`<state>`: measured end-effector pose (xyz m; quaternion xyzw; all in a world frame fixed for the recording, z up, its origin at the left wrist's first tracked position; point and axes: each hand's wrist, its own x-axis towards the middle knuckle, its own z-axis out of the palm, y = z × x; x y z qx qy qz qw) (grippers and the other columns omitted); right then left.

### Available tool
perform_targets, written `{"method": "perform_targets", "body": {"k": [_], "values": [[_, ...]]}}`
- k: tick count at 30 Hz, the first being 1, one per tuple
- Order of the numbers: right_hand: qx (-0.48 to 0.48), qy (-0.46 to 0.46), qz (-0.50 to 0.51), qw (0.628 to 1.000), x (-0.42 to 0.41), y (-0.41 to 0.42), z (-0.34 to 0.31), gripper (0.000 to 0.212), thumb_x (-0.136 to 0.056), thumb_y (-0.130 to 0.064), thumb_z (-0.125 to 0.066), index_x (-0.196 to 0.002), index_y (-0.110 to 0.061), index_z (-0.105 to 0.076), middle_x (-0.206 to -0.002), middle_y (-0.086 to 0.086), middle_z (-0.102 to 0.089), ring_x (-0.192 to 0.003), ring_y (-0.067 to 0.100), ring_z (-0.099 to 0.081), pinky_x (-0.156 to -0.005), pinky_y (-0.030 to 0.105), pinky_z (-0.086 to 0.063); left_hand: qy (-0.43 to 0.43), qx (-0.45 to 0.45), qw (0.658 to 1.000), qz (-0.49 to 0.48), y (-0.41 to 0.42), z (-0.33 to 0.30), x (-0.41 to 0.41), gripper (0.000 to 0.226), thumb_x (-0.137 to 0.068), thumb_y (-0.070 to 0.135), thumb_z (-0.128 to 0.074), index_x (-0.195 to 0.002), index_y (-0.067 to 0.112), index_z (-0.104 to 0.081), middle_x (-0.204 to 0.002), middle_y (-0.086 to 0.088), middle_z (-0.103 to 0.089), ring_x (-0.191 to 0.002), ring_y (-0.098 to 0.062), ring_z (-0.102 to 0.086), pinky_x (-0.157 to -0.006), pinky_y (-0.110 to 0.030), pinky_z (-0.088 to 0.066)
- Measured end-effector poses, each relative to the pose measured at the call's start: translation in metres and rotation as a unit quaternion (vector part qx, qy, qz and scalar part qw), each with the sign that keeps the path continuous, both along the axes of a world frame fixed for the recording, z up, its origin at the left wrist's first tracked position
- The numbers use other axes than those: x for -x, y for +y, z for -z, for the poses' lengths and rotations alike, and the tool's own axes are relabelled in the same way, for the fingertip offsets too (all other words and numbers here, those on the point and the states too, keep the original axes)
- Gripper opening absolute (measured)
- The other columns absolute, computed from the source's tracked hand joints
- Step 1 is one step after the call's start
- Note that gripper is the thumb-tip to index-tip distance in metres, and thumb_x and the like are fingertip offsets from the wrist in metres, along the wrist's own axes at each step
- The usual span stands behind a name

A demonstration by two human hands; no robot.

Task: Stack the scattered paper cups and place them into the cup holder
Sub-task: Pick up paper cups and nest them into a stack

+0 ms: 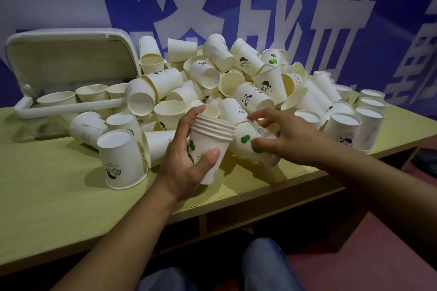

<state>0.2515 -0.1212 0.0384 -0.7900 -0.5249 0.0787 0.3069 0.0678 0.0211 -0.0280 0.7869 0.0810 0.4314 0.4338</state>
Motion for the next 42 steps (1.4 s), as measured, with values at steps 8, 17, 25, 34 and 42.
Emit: {"method": "perform_targets", "body": {"k": [8,17,25,34,42], "values": [[-0.193,0.104,0.025,0.975,-0.004,0.001,-0.010,0.043,-0.092,-0.027,-0.061,-0.134,-0.033,-0.056,-0.118,-0.006,-0.056,-0.090,0.009,-0.062,-0.063,0.018,-0.054,-0.001,0.004,1.000,0.011,-0.001,0.000,0.001,0.071,-0.074,0.046,-0.062,-0.139,0.047,-0.034,-0.129,0.031,-0.050,-0.114,0.003,-0.055,-0.084,-0.009,-0.047],[-0.246,0.196,-0.051,0.948,0.019,0.014,-0.004,0.062,-0.092,-0.021,-0.066,-0.144,-0.043,-0.040,-0.120,-0.011,-0.048,-0.099,0.016,-0.064,-0.072,0.026,-0.060,0.072,-0.066,0.995,0.021,0.001,0.004,0.001,0.078,-0.075,0.054,-0.062,-0.146,0.055,-0.029,-0.133,0.020,-0.053,-0.117,-0.009,-0.058,-0.092,-0.032,-0.054],[-0.237,0.188,-0.083,0.949,0.034,0.030,-0.002,0.074,-0.088,-0.021,-0.070,-0.146,-0.047,-0.034,-0.123,-0.010,-0.046,-0.101,0.015,-0.065,-0.080,0.028,-0.060,0.068,-0.084,0.994,0.030,0.002,0.004,0.000,0.089,-0.079,0.051,-0.064,-0.154,0.051,-0.016,-0.140,0.037,-0.043,-0.126,0.002,-0.051,-0.096,-0.012,-0.042],[-0.198,0.201,-0.112,0.953,0.048,0.029,-0.007,0.067,-0.097,-0.024,-0.057,-0.151,-0.042,-0.021,-0.119,-0.026,-0.045,-0.098,0.000,-0.061,-0.080,0.019,-0.056,0.058,-0.093,0.994,0.029,0.001,0.005,-0.001,0.098,-0.078,0.049,-0.066,-0.155,0.051,-0.005,-0.145,0.017,-0.046,-0.127,-0.006,-0.054,-0.099,-0.027,-0.049],[-0.237,0.196,-0.083,0.948,0.047,0.033,0.001,0.027,-0.097,-0.033,-0.059,-0.122,-0.024,-0.055,-0.116,-0.007,-0.065,-0.098,0.008,-0.067,-0.084,0.035,-0.057,-0.025,-0.029,0.999,-0.032,-0.001,0.003,0.001,0.097,-0.077,0.052,-0.062,-0.155,0.050,-0.004,-0.140,0.020,-0.052,-0.119,-0.002,-0.058,-0.088,-0.020,-0.051]]}}
